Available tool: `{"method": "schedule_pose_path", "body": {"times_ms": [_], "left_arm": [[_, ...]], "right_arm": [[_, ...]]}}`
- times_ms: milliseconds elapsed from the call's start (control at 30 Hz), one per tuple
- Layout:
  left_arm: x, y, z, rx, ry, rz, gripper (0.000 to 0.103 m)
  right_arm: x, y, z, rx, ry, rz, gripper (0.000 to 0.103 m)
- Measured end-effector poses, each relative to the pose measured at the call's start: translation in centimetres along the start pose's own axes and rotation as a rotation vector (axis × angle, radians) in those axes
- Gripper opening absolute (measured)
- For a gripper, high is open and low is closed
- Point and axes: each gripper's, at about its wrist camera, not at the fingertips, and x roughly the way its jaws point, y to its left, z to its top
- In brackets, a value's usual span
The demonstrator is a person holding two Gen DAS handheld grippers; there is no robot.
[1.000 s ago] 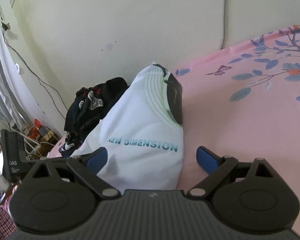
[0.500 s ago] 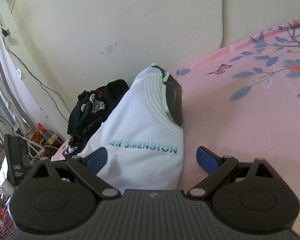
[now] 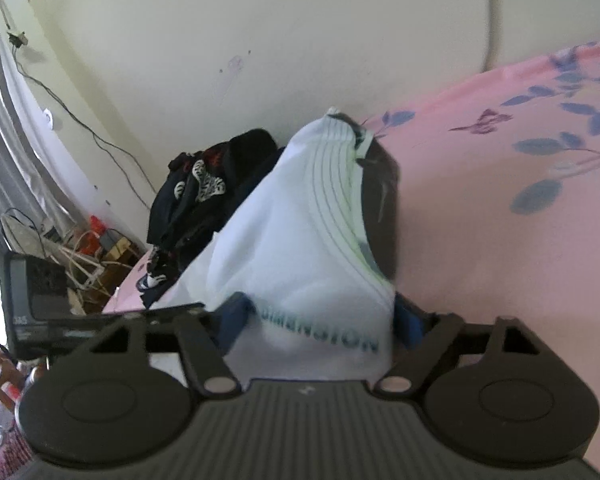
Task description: Fold small clothes
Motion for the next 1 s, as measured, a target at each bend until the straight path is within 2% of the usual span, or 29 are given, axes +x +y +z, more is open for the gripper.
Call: {"method": "schedule_pose_path", "body": {"times_ms": [33, 67, 133, 167, 233, 300, 333, 433, 533, 633, 667, 700, 733, 800, 833, 867, 1000], "left_arm": [[0.3, -0.1, 0.2, -0.009, -0.002, 0.002, 0.103], [0.6, -0.3, 0.4, -0.006, -0.004, 0.011, 0.102], [0.9, -0.5, 0.7, -0.013, -0.004, 0.013, 0.099], [1.0, -0.6, 0.9, -0.026, -0.001, 0.003, 0.094], [1.3, -1.3, 1.6, -0.026, -0.001, -0.008, 0.078], [2.2, -2.5, 3.1, -0.007, -0.002, -0.045, 0.068], [2.9, -3.5, 4.1, 0.008, 0.002, -0.065, 0.066], [6.8, -7.3, 7.5, 0.083, 0.014, -0.108, 0.066], [11.7, -12.0, 11.2, 0.181, 0.001, -0.161, 0.065], [16.4, -15.5, 14.4, 0.190, -0.005, -0.209, 0.066], [18.3, -16.6, 15.3, 0.186, -0.006, -0.204, 0.069], [20.0, -17.4, 15.9, 0.182, -0.002, -0.195, 0.078], [21.9, -18.1, 16.3, 0.171, 0.015, -0.178, 0.083], [24.7, -18.7, 16.2, 0.161, 0.060, -0.137, 0.083], [25.6, -18.8, 15.9, 0.160, 0.076, -0.112, 0.083], [26.2, -18.6, 15.3, 0.161, 0.085, -0.095, 0.083], [25.9, -17.2, 13.0, 0.176, 0.090, -0.030, 0.083]], "right_arm": [[0.5, -0.1, 0.4, 0.015, 0.018, 0.013, 0.062], [0.7, -0.1, 0.7, 0.027, 0.024, 0.026, 0.046], [0.3, -0.2, 1.4, 0.023, 0.015, 0.048, 0.030], [0.0, -0.3, 1.6, 0.017, 0.009, 0.057, 0.025], [-1.1, -0.3, 2.2, -0.017, -0.011, 0.060, 0.024], [-2.3, -0.1, 3.1, -0.079, -0.051, 0.030, 0.023], [-3.0, -0.3, 3.7, -0.104, -0.076, 0.010, 0.023], [-5.4, -2.0, 6.1, -0.139, -0.175, -0.078, 0.023], [-7.7, -4.6, 8.5, -0.173, -0.270, -0.216, 0.022], [-9.1, -7.9, 11.0, -0.205, -0.334, -0.356, 0.022], [-9.1, -9.1, 11.8, -0.218, -0.346, -0.409, 0.023], [-8.9, -10.2, 12.5, -0.218, -0.355, -0.460, 0.023], [-8.6, -11.6, 13.1, -0.206, -0.364, -0.527, 0.024], [-7.9, -14.3, 13.6, -0.169, -0.348, -0.698, 0.038], [-7.6, -15.4, 13.4, -0.142, -0.349, -0.765, 0.058], [-7.7, -16.2, 13.0, -0.106, -0.356, -0.794, 0.062], [-9.8, -17.5, 10.7, 0.030, -0.425, -0.737, 0.062]]}}
